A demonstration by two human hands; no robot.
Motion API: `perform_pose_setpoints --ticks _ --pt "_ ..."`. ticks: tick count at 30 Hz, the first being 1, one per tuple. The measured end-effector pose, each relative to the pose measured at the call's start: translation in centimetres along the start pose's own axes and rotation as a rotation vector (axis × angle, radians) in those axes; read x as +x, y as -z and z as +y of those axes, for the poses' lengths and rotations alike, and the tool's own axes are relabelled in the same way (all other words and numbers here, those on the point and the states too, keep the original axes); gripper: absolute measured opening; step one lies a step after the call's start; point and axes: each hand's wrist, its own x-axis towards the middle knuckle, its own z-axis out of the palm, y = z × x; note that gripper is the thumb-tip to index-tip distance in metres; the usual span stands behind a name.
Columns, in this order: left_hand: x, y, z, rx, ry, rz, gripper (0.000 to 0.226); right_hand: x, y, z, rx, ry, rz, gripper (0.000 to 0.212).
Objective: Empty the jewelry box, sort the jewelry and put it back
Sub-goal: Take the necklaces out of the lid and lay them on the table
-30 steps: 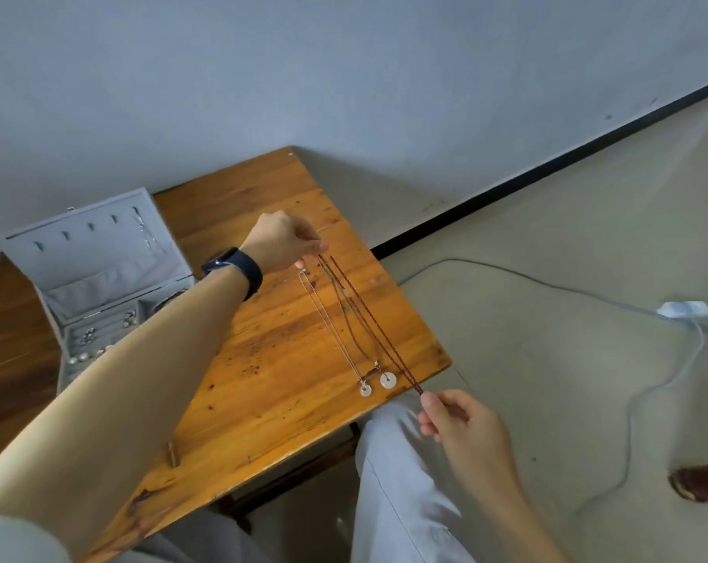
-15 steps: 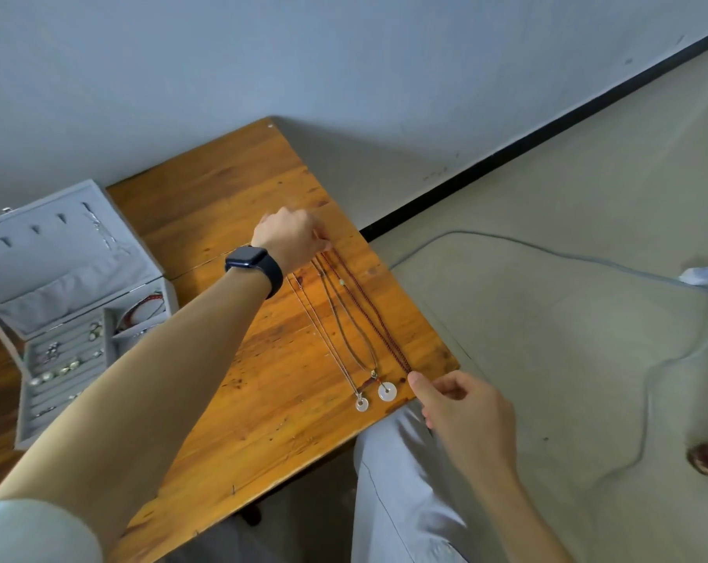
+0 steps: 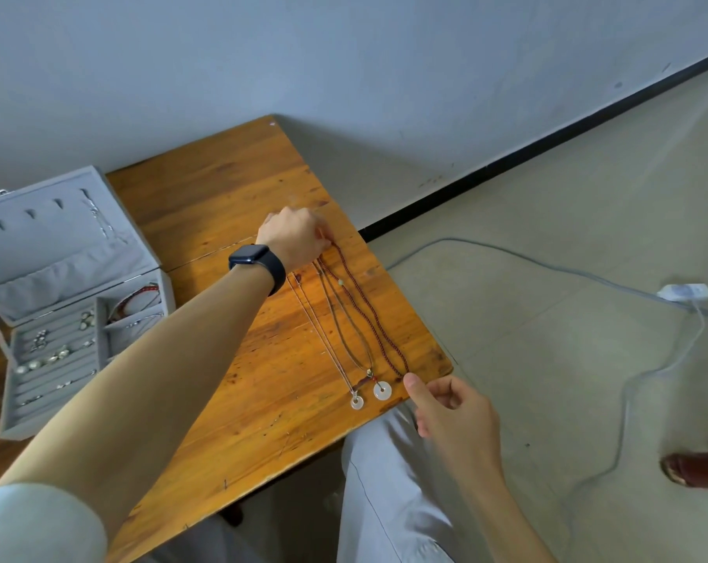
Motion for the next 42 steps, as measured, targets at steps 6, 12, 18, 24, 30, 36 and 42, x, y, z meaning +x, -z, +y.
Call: perform_pose_setpoints --ticks 6,12,18,24,30,36,42 --pt "-1.6 0.8 0.1 -0.018 -0.003 0.014 0.024 -0.6 1.3 -0.7 -0.075 0.082 0.016 0.037" --pt "-7.4 2.5 -0.8 -0.013 -0.020 0.166 0.038 -1.0 2.5 -4.6 -0.371 0.608 0.053 0.005" --pt "-14.4 3.1 -3.7 0.052 0.023 0.225 0.050 0.1 -1.0 -9.9 -0.612 0.869 -0.142 0.033" --pt "-19.4 4.1 -7.8 0.057 0.143 0.318 0.050 0.2 -7.9 -14.3 -0.710 1.092 -0.254 0.039" --pt "-22.0 5.5 -13.1 0.044 0.265 0.384 0.049 -0.6 -14.1 -18.1 -0.813 1.229 -0.310 0.041" --pt "-22.9 5.8 -18.6 -0.013 0.406 0.451 0.053 0.1 -19.8 -21.3 -0.822 1.253 -0.337 0.041" --pt "-21.5 5.6 -23.9 -0.104 0.523 0.546 0.067 3.1 -25.5 -24.3 -0.833 1.249 -0.317 0.038"
